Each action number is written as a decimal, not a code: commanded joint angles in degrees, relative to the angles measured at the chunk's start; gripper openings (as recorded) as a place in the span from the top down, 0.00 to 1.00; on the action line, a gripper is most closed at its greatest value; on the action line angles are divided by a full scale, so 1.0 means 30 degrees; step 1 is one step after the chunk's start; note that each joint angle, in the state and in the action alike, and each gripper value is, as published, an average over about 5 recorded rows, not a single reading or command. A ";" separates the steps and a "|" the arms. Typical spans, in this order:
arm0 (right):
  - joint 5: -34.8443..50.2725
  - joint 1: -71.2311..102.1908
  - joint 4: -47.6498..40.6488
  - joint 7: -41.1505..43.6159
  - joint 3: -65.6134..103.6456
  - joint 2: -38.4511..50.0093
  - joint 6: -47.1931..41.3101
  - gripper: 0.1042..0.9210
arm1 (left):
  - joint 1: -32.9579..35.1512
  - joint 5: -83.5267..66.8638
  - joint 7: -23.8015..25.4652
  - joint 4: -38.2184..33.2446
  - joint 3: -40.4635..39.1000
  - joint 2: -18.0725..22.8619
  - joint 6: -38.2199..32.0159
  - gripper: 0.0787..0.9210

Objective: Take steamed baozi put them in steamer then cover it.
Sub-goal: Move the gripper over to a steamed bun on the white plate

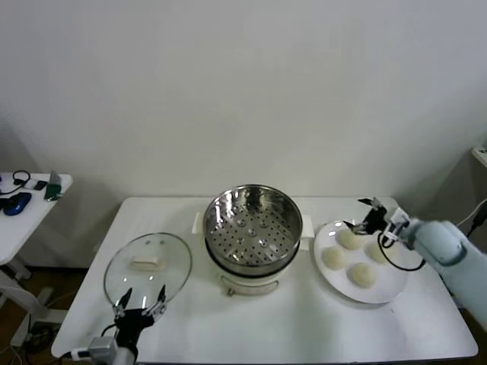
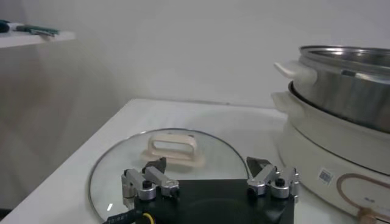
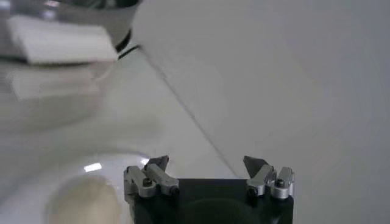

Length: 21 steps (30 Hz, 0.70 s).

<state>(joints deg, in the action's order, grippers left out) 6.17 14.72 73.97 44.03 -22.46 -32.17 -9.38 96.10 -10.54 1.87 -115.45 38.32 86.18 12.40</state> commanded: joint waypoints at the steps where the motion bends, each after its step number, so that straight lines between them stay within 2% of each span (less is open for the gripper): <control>1: -0.1788 -1.2527 -0.4890 0.8162 -1.3122 0.0318 0.2696 0.12 | -0.0011 -0.0031 0.0014 0.0011 -0.0013 0.0001 -0.0029 0.12; 8: -0.0037 -1.2744 -0.6142 0.7954 -1.5769 -0.1967 0.1832 0.12 | -0.0042 -0.0097 0.0096 0.0114 0.0074 -0.0022 -0.0126 0.12; 21: 0.0440 -0.9196 -0.9824 0.7026 -1.3762 -0.5794 0.1576 0.12 | -0.0302 -0.0029 0.0171 0.0495 0.0123 0.0192 -0.0203 0.12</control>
<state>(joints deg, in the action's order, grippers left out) 7.12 -12.58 52.43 62.60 -59.81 -43.36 -5.23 95.17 -10.64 2.37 -114.24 38.66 86.59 11.82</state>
